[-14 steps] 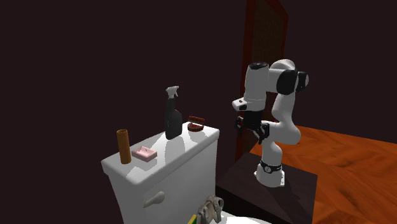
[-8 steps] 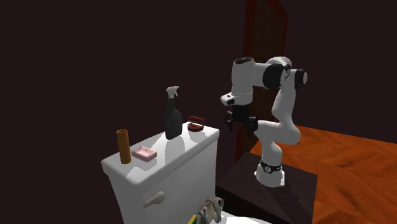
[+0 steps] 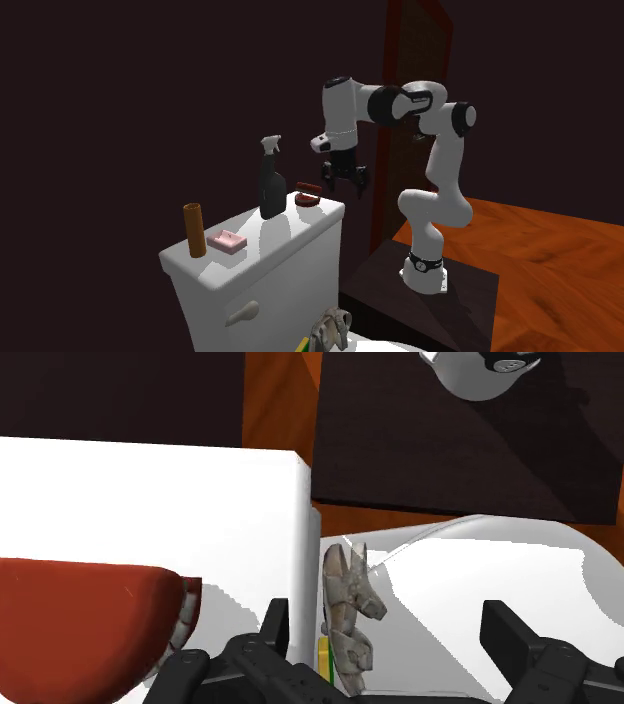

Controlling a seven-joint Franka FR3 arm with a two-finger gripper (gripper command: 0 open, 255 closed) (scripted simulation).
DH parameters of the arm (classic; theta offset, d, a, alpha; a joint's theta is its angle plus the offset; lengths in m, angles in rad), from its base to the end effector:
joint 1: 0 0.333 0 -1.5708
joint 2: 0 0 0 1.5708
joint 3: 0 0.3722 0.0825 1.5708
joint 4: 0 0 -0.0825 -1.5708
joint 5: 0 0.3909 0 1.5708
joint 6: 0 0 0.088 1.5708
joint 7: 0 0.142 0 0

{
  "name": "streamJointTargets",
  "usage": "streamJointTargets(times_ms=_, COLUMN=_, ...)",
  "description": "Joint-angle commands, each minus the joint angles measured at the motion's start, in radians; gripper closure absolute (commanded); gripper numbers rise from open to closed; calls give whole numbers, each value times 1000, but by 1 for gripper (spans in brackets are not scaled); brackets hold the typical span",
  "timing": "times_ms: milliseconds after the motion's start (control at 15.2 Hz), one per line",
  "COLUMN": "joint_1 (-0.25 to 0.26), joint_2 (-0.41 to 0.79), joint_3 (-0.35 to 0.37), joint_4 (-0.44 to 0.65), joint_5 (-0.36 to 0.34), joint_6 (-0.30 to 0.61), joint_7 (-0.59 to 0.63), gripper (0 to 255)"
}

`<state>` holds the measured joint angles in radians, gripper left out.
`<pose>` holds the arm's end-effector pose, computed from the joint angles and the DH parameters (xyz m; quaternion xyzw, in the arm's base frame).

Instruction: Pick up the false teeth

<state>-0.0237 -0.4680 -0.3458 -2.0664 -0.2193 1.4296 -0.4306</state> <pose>0.3232 -0.1928 0.6058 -0.9936 -0.0501 0.1013 0.0050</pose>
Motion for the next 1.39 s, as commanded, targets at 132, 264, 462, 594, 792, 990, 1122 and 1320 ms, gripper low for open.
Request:
streamJointTargets(times_ms=132, joint_1=-1, joint_2=138, joint_3=-88, joint_4=167, joint_5=-3, joint_6=-48, joint_7=-159, gripper=0)
streamJointTargets(times_ms=264, joint_1=-4, joint_2=220, joint_3=-132, joint_4=262, joint_5=8, joint_6=-73, joint_7=-243, gripper=0)
streamJointTargets(times_ms=462, joint_1=-19, joint_2=361, joint_3=-197, joint_4=422, joint_5=41, joint_6=-116, joint_7=-376, gripper=0)
streamJointTargets(times_ms=594, joint_1=-42, joint_2=469, joint_3=-237, joint_4=544, joint_5=75, joint_6=-152, joint_7=-471, gripper=0)
streamJointTargets(times_ms=792, joint_1=-51, joint_2=482, joint_3=-239, joint_4=533, joint_5=80, joint_6=-131, joint_7=-484, gripper=0)
streamJointTargets(times_ms=990, joint_1=-49, joint_2=468, joint_3=-236, joint_4=478, joint_5=75, joint_6=-89, joint_7=-473, gripper=0)
streamJointTargets(times_ms=1122, joint_1=-47, joint_2=461, joint_3=-235, joint_4=443, joint_5=73, joint_6=-61, joint_7=-466, gripper=0)
streamJointTargets(times_ms=1320, joint_1=-43, joint_2=444, joint_3=-230, joint_4=400, joint_5=64, joint_6=-34, joint_7=-452, gripper=255)
